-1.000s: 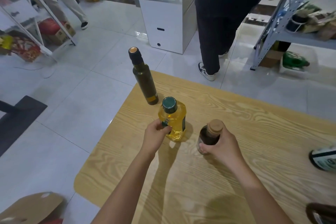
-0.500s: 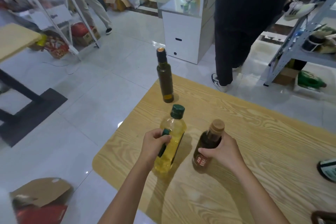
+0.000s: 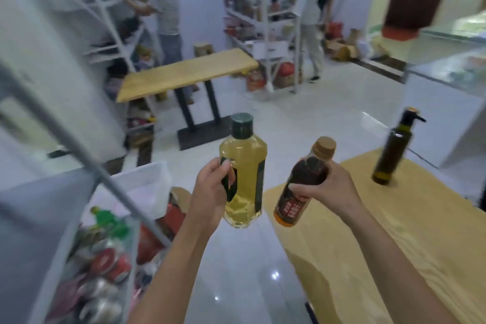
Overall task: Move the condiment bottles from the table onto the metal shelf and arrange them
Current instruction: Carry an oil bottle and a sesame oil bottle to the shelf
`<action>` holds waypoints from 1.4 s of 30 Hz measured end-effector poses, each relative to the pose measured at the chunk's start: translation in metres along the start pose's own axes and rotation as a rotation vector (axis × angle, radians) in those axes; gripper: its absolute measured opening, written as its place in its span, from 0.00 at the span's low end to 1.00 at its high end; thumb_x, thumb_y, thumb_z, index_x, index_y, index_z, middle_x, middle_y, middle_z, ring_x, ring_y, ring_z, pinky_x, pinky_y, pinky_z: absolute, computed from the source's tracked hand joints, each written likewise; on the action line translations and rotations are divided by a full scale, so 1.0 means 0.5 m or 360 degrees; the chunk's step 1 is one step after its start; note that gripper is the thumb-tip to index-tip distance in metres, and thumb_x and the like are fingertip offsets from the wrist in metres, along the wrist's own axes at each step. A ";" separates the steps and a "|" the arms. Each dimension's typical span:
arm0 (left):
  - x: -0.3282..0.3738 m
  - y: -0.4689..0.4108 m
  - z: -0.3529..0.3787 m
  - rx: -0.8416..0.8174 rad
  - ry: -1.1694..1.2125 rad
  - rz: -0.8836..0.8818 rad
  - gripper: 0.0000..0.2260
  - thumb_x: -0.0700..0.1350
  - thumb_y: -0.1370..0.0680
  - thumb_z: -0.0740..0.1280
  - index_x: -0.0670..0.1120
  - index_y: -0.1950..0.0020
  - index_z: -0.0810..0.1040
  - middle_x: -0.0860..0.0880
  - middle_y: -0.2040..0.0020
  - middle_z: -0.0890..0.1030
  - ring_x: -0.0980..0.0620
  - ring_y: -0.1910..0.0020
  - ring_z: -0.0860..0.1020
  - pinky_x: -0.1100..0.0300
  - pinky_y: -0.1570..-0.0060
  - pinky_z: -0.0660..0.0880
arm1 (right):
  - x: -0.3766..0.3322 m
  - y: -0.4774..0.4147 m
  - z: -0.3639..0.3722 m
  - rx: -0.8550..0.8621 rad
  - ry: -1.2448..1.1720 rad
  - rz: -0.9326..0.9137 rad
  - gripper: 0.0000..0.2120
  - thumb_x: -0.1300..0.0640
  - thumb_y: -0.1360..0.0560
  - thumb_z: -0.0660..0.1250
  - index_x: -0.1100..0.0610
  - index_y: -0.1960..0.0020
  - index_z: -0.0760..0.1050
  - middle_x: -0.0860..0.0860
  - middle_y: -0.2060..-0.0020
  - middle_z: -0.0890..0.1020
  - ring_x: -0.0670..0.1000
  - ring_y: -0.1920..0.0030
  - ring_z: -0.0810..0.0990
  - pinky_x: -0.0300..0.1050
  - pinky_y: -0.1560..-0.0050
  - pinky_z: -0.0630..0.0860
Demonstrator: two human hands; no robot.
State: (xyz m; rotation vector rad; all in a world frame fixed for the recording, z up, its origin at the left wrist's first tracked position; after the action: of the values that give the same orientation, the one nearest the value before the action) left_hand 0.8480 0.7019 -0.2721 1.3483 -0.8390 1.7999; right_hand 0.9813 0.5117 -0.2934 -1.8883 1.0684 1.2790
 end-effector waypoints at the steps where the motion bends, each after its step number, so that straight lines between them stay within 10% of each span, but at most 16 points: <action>1: 0.042 0.031 -0.039 0.0065 0.0087 0.0076 0.07 0.44 0.24 0.62 0.42 0.59 0.70 0.47 0.67 0.67 0.51 0.66 0.69 0.56 0.60 0.66 | -0.044 0.001 0.033 -0.0071 -0.0001 -0.0080 0.24 0.55 0.41 0.80 0.50 0.47 0.77 0.42 0.54 0.81 0.39 0.54 0.79 0.38 0.56 0.75; 13: 0.389 0.563 -0.286 0.1082 0.0007 0.0789 0.04 0.42 0.28 0.62 0.41 0.59 0.72 0.49 0.68 0.69 0.53 0.66 0.66 0.58 0.60 0.63 | -0.489 0.241 0.424 -0.1139 -0.0561 -0.0912 0.23 0.47 0.44 0.78 0.48 0.51 0.78 0.43 0.58 0.84 0.40 0.56 0.82 0.36 0.55 0.76; 28: 0.526 1.163 0.030 0.2196 -0.0499 0.1394 0.03 0.39 0.28 0.62 0.41 0.62 0.73 0.49 0.66 0.68 0.53 0.65 0.66 0.64 0.63 0.69 | -0.748 0.861 0.464 -0.2637 -0.1106 -0.1451 0.19 0.47 0.45 0.81 0.46 0.56 0.79 0.41 0.61 0.84 0.42 0.60 0.83 0.32 0.64 0.76; 42: 0.607 1.602 0.131 0.2384 -0.0444 0.1746 0.06 0.37 0.34 0.70 0.43 0.64 0.74 0.48 0.65 0.72 0.53 0.65 0.69 0.60 0.57 0.64 | -0.855 1.301 0.370 -0.2782 -0.1247 -0.1493 0.18 0.49 0.36 0.75 0.49 0.48 0.74 0.44 0.55 0.81 0.46 0.54 0.80 0.41 0.57 0.77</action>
State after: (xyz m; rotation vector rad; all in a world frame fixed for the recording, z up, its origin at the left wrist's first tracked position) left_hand 0.1442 0.2765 -0.0236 2.2632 -0.1570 3.4983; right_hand 0.2435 0.4686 0.0128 -1.8304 -1.7023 2.0575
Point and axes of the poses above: each hand's wrist, its own y-axis away from the middle knuckle, its own z-axis out of the palm, x = y × z, the point moved 8 cm from there along -y, towards the middle knuckle
